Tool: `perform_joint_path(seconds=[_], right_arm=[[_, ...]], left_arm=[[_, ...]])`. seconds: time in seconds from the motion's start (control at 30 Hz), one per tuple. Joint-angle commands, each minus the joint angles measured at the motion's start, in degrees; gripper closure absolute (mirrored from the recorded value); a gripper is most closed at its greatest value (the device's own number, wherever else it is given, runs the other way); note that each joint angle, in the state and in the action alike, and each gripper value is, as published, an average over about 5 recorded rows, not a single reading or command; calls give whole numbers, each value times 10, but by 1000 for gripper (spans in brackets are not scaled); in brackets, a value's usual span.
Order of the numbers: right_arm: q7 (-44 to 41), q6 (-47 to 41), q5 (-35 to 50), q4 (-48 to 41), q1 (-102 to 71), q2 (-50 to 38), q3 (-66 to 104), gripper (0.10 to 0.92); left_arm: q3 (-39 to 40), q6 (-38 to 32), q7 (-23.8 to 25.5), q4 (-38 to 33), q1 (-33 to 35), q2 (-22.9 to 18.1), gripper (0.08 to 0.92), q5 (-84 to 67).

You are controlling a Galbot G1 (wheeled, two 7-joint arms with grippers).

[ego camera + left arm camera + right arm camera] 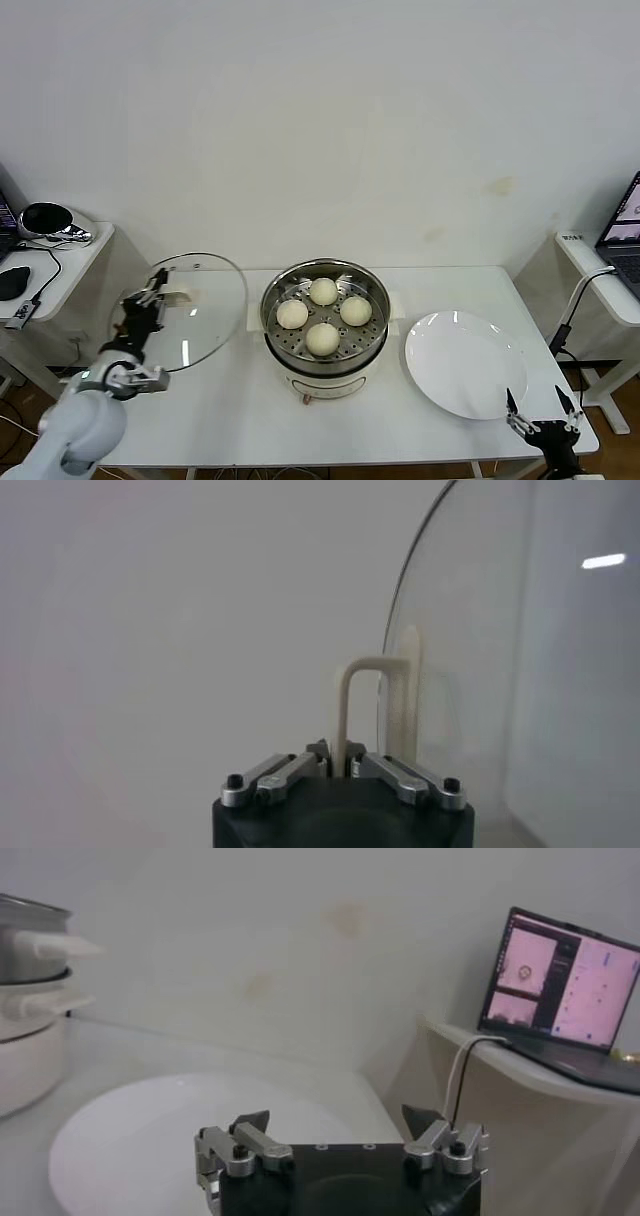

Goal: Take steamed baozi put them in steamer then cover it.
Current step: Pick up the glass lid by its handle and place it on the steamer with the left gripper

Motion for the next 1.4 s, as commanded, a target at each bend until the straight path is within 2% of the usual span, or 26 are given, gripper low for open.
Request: perform_joint_path(seconds=[0.03, 0.13, 0.33, 0.67, 1.17, 1.4], right_arm=[[4, -3, -37, 9, 0, 12, -14, 203], [10, -2, -62, 7, 4, 19, -15, 203], [16, -2, -81, -6, 8, 24, -21, 203], [18, 0, -85, -20, 11, 20, -25, 203], [18, 6, -95, -31, 13, 22, -35, 203], [18, 8, -96, -32, 13, 21, -36, 203]], left_arm=[[264, 154, 60, -46, -202, -29, 847, 20], [304, 194, 95, -32, -245, -79, 848, 76], [343, 220, 160, -2, -260, -163, 847, 208], [361, 214, 186, 76, -267, -266, 848, 316], [361, 224, 199, 134, -274, -315, 847, 332], [358, 221, 194, 141, -267, -320, 847, 341]])
